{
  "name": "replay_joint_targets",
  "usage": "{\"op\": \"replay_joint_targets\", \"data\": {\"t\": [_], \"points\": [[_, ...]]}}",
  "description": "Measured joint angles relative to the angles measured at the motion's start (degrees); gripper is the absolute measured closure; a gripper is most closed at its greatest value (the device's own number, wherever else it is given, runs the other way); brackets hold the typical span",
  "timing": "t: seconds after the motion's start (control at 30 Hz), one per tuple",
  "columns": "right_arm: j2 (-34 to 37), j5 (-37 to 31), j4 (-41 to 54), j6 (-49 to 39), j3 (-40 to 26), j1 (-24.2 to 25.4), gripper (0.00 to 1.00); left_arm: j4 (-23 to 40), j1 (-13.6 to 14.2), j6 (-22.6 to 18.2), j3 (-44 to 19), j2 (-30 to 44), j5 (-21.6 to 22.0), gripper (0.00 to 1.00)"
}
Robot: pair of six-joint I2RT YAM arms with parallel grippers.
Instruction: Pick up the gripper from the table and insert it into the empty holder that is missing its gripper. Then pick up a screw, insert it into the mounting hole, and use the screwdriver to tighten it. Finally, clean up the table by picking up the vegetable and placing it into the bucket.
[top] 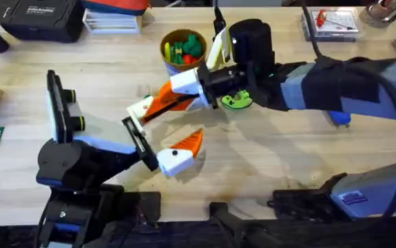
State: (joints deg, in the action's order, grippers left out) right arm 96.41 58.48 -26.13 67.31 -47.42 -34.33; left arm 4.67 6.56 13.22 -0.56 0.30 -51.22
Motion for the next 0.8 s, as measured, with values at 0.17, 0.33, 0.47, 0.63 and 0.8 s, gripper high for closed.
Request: {"op": "replay_joint_targets", "data": {"t": [0.17,0.33,0.47,0.63,0.8], "points": [[1.0,0.2,0.2,0.0,0.0,0.0,0.616,0.1,0.6,-0.6,0.0,0.0,-1.4,0.015],[1.2,0.5,0.4,0.0,0.0,0.2,0.474,0.1,0.6,-1.0,0.0,0.0,-1.6,0.015],[1.2,1.0,0.4,0.0,0.0,0.7,0.295,0.1,0.6,-1.0,0.0,0.0,-1.8,0.015],[1.2,1.0,0.3,-1.2,0.0,2.8,0.011,0.1,0.6,-1.0,0.0,0.0,-1.8,0.015],[1.2,-0.3,0.3,-3.6,0.0,7.1,0.008,0.1,0.6,-1.0,0.0,0.0,-1.8,0.015]]}}
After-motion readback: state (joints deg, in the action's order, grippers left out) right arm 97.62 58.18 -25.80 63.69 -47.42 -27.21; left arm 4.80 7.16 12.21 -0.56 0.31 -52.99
